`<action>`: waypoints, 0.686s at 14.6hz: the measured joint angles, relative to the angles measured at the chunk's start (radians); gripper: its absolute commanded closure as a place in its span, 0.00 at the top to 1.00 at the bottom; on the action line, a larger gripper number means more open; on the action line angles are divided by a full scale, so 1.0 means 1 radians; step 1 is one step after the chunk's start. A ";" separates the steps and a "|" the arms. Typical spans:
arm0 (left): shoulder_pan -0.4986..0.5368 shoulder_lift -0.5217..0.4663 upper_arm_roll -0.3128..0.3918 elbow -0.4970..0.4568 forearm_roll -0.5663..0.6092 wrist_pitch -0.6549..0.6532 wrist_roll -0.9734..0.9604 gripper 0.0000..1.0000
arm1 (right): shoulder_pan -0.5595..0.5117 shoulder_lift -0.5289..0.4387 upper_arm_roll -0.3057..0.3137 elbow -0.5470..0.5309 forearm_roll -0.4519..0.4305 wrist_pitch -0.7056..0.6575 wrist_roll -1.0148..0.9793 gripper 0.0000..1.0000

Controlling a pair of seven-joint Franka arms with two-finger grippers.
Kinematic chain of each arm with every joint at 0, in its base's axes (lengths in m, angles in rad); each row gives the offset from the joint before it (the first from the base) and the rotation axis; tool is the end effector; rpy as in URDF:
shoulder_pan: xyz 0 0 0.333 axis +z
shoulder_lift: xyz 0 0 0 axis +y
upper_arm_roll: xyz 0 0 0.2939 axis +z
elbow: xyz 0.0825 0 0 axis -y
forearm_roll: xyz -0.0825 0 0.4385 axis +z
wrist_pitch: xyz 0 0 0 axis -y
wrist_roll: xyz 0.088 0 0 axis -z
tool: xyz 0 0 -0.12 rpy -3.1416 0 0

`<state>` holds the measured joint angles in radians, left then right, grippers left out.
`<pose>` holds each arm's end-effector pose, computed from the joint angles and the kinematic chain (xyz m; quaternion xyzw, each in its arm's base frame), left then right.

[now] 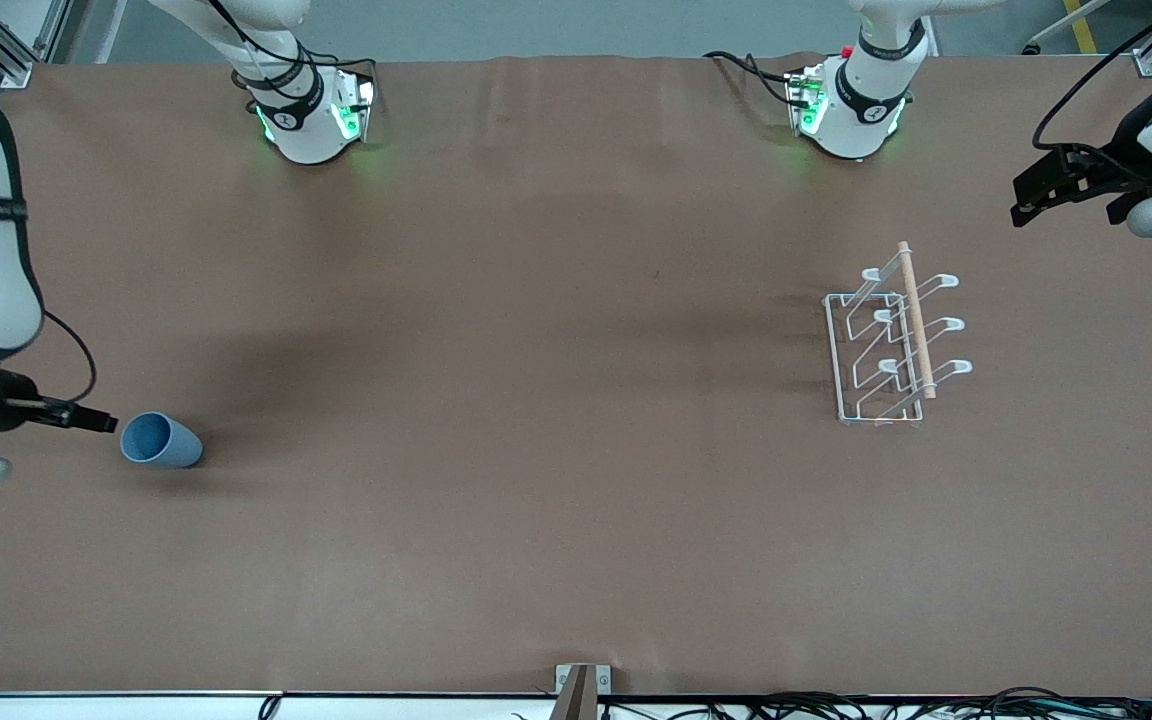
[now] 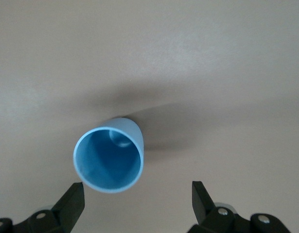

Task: Hang cup on cup holder
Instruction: 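Grasp the light blue cup with the right gripper and lift it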

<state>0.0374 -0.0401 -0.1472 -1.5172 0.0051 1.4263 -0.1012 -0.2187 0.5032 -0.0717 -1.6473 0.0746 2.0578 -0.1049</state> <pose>0.5778 -0.0647 0.6286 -0.9996 0.0039 0.0249 0.0081 0.6757 -0.1933 0.2527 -0.9930 0.1077 0.0417 0.0233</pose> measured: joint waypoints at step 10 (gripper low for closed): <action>0.002 0.012 0.001 0.017 0.000 0.000 0.000 1.00 | 0.000 0.064 0.009 -0.054 0.005 0.086 -0.024 0.02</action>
<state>0.0391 -0.0280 -0.1461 -1.5002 0.0051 1.4263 -0.1011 -0.2183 0.5675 -0.0627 -1.7010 0.0792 2.1434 -0.1290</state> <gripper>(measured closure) 0.000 0.233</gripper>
